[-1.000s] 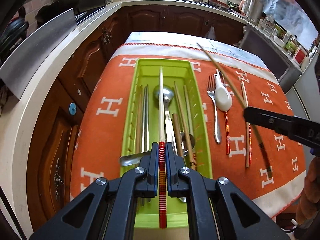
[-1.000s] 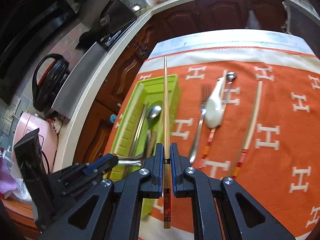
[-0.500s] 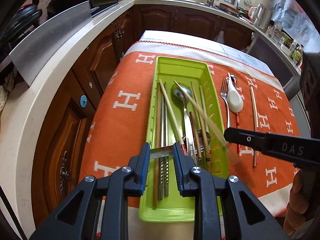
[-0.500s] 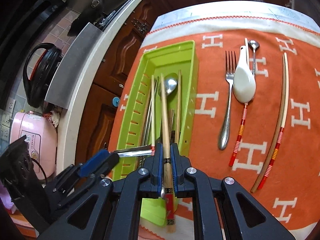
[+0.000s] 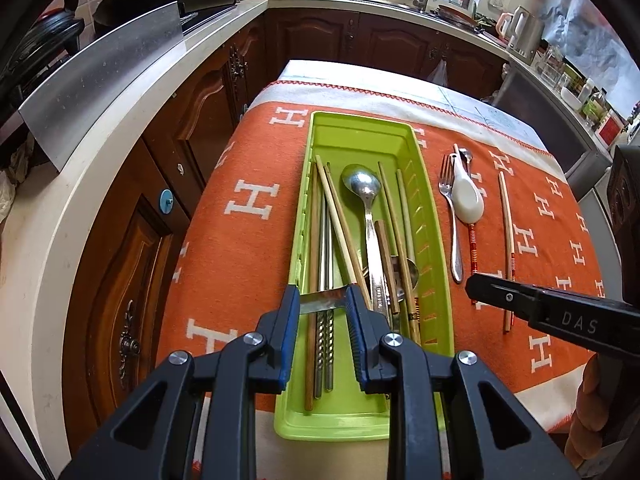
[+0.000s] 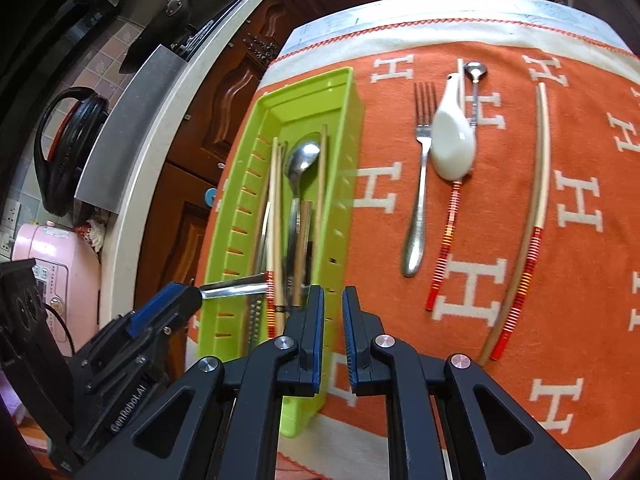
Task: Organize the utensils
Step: 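Carry both chopsticks over the green tray and open both tools to drop them, then move both open tools back over the remaining utensil row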
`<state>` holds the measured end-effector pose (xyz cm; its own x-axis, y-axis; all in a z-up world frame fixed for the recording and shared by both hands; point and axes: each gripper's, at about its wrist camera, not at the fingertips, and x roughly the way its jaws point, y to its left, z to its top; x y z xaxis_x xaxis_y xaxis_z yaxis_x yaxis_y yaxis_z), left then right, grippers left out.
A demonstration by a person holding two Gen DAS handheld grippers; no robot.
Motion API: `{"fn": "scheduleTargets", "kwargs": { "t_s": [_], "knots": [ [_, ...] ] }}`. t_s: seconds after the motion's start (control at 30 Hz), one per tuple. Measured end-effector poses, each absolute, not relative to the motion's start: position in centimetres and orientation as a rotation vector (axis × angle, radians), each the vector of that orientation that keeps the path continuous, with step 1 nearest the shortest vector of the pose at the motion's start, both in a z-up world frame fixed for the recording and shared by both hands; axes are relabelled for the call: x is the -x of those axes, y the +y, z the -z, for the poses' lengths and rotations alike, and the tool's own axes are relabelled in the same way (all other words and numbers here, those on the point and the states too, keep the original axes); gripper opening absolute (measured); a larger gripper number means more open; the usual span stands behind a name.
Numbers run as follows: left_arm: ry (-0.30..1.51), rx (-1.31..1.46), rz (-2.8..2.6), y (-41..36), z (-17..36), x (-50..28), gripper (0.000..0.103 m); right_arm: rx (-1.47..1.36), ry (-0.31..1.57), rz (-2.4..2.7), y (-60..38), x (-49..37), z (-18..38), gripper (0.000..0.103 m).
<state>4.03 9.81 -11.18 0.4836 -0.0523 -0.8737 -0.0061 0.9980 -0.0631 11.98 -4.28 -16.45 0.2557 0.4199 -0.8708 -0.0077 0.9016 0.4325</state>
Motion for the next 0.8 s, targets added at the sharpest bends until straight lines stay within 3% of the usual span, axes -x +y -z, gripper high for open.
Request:
{"fn": "scheduleTargets", "kwargs": {
  "t_s": [0.8],
  "knots": [
    [1.079, -0.031, 0.152, 2.8, 10.7, -3.9, 0.025, -0.465, 1.172, -0.141, -14.8, -8.4, 15.5, 0.011]
  ]
}}
